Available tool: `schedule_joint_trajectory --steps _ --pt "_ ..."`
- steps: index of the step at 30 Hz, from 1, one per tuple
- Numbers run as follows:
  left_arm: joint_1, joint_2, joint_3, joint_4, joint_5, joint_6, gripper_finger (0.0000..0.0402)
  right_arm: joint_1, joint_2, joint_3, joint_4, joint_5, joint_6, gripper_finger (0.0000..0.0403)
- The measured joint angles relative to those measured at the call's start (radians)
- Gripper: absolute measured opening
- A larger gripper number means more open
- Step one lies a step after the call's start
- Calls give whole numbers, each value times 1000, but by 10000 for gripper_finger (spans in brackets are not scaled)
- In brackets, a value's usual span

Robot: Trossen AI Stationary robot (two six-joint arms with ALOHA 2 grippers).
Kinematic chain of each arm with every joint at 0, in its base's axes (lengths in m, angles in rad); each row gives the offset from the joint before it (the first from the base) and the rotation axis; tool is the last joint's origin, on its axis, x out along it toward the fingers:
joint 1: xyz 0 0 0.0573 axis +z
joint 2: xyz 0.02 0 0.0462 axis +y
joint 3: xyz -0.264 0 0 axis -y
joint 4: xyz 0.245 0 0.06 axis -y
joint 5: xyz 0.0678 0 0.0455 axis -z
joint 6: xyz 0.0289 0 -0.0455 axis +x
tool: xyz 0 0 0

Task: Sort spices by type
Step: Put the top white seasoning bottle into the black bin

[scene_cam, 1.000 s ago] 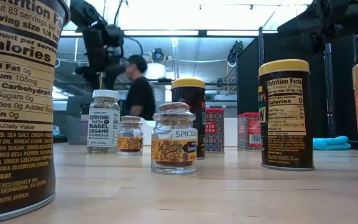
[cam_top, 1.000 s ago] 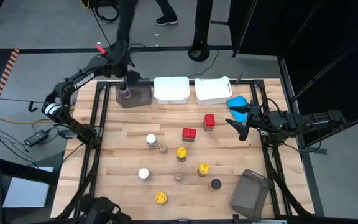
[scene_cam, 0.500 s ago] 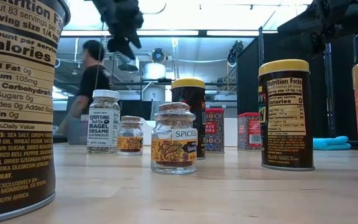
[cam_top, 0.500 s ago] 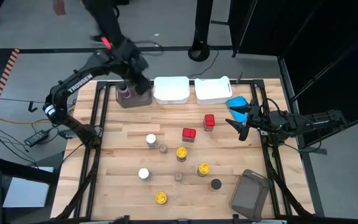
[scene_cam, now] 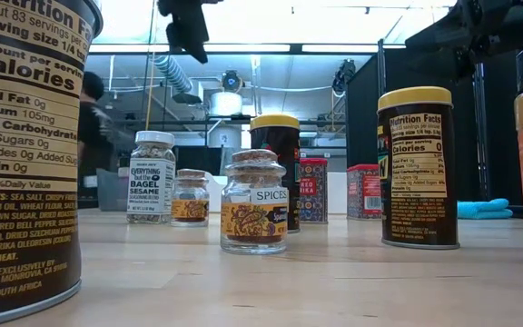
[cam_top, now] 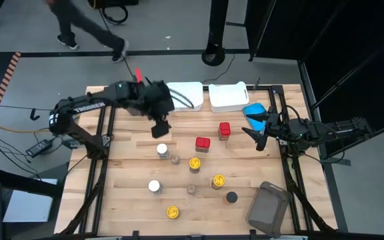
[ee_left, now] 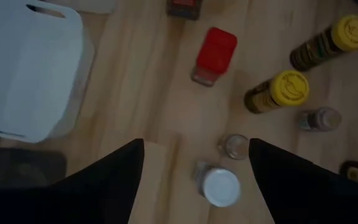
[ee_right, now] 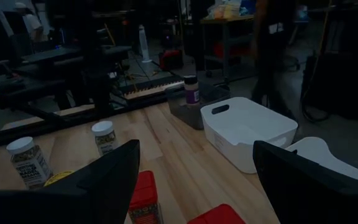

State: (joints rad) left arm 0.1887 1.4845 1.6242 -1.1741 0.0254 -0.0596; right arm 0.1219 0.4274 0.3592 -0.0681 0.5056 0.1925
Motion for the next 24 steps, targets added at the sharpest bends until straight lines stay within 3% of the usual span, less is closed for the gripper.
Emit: schedule_joint_trajectory --steps 12,24 --pt "-204 0 -29 -75 -179 -219 296 0 23 0 -1 0 0 320" --pt "-250 1 -272 -63 -216 -324 296 0 78 0 -2 -1 0 320"
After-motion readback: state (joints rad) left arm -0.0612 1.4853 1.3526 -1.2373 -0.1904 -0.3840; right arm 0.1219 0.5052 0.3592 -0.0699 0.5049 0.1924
